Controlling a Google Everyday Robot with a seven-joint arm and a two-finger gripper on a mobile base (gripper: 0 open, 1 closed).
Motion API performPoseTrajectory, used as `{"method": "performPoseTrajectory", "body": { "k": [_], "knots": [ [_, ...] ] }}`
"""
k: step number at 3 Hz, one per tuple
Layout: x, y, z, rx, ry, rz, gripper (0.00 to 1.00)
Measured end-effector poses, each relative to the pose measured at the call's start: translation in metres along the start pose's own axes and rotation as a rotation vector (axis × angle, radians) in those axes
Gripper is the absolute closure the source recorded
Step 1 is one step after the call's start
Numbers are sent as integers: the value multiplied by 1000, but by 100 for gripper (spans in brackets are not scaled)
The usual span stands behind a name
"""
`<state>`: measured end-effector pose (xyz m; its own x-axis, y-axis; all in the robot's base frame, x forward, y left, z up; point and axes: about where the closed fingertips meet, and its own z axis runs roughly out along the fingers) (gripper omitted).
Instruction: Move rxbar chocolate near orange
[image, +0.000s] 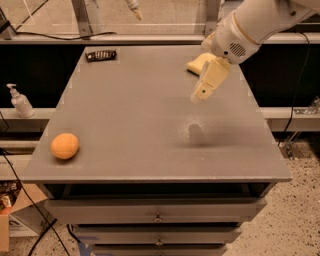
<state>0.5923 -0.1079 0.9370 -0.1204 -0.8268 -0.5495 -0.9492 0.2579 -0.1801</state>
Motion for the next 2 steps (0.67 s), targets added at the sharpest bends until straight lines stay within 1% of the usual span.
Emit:
{"method": "performPoseTrajectory", "body": {
  "k": [1, 2],
  "knots": [
    [-27, -47, 36, -15, -32, 0, 0],
    [-26, -45, 37, -17, -30, 0, 0]
  ]
}}
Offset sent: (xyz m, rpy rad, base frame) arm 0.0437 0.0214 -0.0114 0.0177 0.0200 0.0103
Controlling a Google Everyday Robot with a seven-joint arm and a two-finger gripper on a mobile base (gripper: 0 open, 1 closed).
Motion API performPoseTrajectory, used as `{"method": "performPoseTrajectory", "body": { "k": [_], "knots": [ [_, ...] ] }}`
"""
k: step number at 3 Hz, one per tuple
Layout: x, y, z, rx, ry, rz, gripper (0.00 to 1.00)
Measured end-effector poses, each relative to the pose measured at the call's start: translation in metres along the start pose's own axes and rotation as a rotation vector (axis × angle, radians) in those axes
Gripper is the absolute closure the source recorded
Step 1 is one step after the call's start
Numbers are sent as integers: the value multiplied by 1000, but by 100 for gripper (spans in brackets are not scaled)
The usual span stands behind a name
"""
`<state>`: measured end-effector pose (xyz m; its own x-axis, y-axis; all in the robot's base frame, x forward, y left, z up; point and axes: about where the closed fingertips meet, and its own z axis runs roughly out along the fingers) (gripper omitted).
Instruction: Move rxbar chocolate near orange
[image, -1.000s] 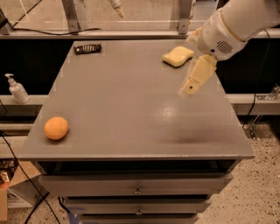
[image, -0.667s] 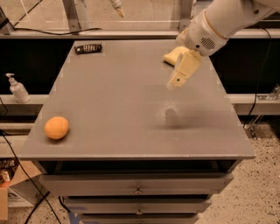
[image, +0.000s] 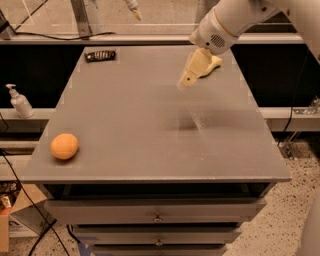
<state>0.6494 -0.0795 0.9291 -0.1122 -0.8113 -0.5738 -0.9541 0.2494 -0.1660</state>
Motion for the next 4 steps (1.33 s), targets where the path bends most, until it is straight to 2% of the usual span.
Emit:
{"method": "performPoseTrajectory", "body": {
  "k": [1, 2, 3, 4],
  "knots": [
    [-8, -1, 12, 4, -33, 11, 0],
    [-34, -4, 32, 11, -133, 8, 0],
    [-71, -7, 58, 0, -264, 0, 0],
    [-98, -8, 85, -19, -351, 42, 0]
  ]
}}
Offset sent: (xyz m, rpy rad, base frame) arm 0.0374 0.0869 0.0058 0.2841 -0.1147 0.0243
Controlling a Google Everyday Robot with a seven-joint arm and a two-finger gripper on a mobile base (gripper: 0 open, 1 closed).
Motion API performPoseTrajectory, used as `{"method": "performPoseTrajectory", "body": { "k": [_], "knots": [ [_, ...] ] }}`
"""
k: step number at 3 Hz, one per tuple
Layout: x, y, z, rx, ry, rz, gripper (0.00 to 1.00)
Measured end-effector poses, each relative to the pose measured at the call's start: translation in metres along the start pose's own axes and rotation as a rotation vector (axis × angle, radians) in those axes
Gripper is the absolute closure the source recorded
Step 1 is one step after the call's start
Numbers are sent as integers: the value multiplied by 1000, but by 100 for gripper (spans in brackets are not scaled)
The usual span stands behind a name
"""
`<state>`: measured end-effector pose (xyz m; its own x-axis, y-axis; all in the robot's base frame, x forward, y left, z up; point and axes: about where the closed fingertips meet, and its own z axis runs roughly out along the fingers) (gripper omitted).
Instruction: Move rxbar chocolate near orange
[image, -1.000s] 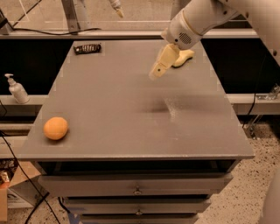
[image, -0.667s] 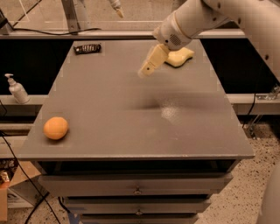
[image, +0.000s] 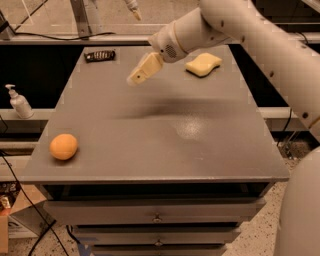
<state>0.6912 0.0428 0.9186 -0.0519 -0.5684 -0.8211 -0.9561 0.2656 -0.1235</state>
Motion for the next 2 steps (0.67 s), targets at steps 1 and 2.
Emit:
{"method": "performPoseTrajectory", "body": {
  "k": [1, 2],
  "knots": [
    [-12, -7, 33, -12, -74, 56, 0],
    [-25, -41, 84, -13, -173, 75, 0]
  ]
}}
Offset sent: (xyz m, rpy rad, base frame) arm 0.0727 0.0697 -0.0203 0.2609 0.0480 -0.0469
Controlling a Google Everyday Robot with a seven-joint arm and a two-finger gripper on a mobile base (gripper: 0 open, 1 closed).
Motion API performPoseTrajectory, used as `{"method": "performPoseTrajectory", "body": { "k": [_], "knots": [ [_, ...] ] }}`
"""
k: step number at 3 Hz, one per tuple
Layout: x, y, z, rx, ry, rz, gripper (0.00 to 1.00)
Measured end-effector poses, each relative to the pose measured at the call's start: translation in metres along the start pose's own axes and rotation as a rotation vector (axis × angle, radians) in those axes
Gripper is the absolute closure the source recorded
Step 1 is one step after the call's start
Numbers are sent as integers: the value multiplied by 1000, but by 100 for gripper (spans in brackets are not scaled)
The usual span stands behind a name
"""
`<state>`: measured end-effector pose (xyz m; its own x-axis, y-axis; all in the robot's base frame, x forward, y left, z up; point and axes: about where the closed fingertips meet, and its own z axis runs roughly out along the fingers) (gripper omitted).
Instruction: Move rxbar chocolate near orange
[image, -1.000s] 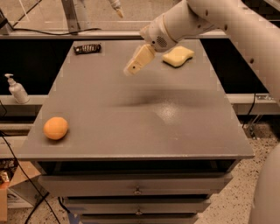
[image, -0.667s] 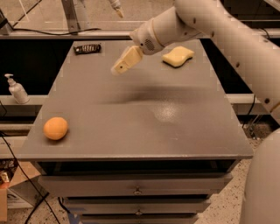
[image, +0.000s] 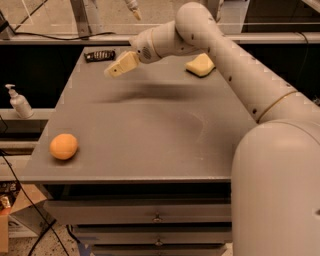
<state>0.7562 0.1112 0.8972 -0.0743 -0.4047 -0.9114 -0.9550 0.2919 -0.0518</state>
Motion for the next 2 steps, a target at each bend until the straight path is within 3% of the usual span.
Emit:
{"method": "performPoseTrajectory", "body": {
  "k": [2],
  "knots": [
    [1, -2, 3, 9, -9, 20, 0]
  ]
}}
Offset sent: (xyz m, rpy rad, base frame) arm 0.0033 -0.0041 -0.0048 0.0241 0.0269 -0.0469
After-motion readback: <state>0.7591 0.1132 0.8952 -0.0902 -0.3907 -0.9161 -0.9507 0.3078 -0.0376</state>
